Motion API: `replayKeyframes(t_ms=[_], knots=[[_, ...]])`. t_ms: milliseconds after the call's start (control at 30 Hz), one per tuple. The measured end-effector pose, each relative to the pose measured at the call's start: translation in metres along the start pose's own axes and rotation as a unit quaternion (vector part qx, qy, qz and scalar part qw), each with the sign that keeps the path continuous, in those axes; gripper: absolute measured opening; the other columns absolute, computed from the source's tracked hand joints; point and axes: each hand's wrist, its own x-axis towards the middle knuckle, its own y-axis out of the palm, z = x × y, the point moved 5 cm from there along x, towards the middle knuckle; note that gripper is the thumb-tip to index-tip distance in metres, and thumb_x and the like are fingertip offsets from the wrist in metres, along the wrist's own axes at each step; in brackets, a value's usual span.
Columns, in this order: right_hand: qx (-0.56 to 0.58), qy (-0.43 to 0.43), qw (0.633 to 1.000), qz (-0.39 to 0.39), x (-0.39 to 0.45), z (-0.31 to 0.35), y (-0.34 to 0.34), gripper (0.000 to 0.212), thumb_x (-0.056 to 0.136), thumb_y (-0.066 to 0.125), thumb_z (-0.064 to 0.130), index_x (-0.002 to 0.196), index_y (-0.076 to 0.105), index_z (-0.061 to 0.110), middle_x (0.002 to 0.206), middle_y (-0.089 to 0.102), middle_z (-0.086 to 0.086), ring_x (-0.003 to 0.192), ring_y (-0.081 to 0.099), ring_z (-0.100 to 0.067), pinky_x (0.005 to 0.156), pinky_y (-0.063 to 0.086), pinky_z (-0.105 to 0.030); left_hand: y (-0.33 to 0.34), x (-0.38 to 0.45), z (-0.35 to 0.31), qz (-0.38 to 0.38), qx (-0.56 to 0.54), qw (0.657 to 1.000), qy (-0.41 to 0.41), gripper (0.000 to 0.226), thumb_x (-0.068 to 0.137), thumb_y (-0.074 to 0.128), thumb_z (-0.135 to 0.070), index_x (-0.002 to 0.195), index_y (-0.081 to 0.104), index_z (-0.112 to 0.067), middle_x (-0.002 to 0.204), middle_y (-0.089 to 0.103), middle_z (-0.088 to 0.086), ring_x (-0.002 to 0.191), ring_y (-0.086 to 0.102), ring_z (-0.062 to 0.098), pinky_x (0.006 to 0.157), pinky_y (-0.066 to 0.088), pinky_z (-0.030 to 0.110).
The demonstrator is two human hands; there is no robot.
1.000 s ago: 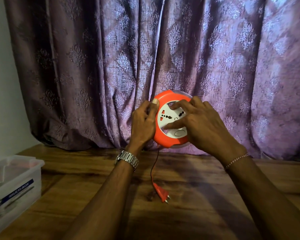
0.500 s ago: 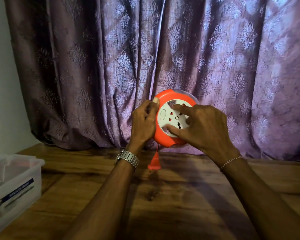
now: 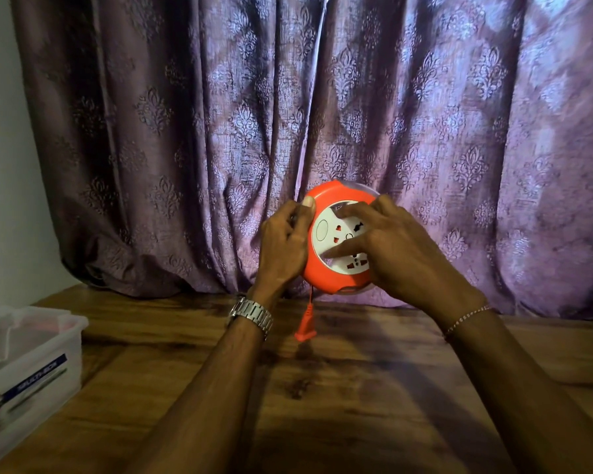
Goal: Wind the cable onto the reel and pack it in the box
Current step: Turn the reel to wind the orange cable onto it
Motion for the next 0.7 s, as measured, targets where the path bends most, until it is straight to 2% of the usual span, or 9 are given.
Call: replayKeyframes(t_ms=[67,167,367,500,600,700], knots=[[-0.033,0.01,0.999,-0.008,-0.001,0.0,-0.002,0.037,0.078,0.06,0.025,0.106,0.069,0.048,0.133,0.054,0.002,0.107,0.046,-0.029,0.078,0.039,-0.04,0.001,-0.001,-0.001,0.002,0.004,1.0,0.004,0.04,0.1,0.052,-0.042,0.061,0.05,-0.033,0.05,0.048,-0.011,0.054,0.038,0.005,0.054,0.032,0.032],[-0.06,0.016,0.998,-0.017,-0.003,-0.001,-0.004,0.038,0.082,0.049,0.032,0.108,0.066,0.052,0.129,0.055,0.003,0.103,0.044,-0.028,0.073,0.035,-0.04,0.001,-0.001,-0.003,0.002,0.003,1.0,0.009,0.043,0.1,0.053,-0.041,0.062,0.043,-0.024,0.055,0.044,-0.008,0.058,0.039,0.012,0.057,0.034,0.037],[-0.058,0.044,0.997,-0.009,-0.004,-0.004,-0.003,0.054,0.074,0.03,0.04,0.115,0.06,0.057,0.119,0.054,0.001,0.1,0.046,-0.026,0.074,0.036,-0.038,0.0,-0.001,-0.003,0.008,0.01,1.0,0.015,0.041,0.1,0.052,-0.041,0.065,0.046,-0.021,0.059,0.048,-0.006,0.059,0.041,0.008,0.056,0.035,0.035],[-0.064,0.073,0.995,-0.003,-0.005,-0.009,-0.003,0.055,0.068,0.047,0.04,0.12,0.056,0.056,0.104,0.052,0.001,0.093,0.049,-0.024,0.074,0.036,-0.037,0.003,-0.002,0.0,0.018,0.01,1.0,0.015,0.039,0.101,0.051,-0.043,0.071,0.055,-0.019,0.065,0.061,0.001,0.06,0.049,0.008,0.056,0.042,0.038],[-0.054,0.089,0.995,-0.008,-0.006,-0.01,-0.003,0.056,0.063,0.052,0.046,0.118,0.057,0.055,0.094,0.057,-0.002,0.084,0.056,-0.027,0.073,0.037,-0.038,0.004,-0.002,0.001,0.02,0.022,0.999,0.018,0.041,0.101,0.053,-0.042,0.065,0.051,-0.023,0.058,0.057,-0.013,0.054,0.044,-0.003,0.05,0.035,0.021],[-0.037,0.104,0.993,-0.035,-0.008,-0.012,-0.004,0.056,0.059,0.055,0.052,0.115,0.061,0.054,0.089,0.061,-0.001,0.074,0.06,-0.026,0.07,0.041,-0.035,0.004,-0.001,0.004,0.02,0.026,0.999,0.015,0.042,0.101,0.053,-0.043,0.065,0.051,-0.022,0.059,0.056,-0.009,0.054,0.043,-0.002,0.051,0.035,0.021]])
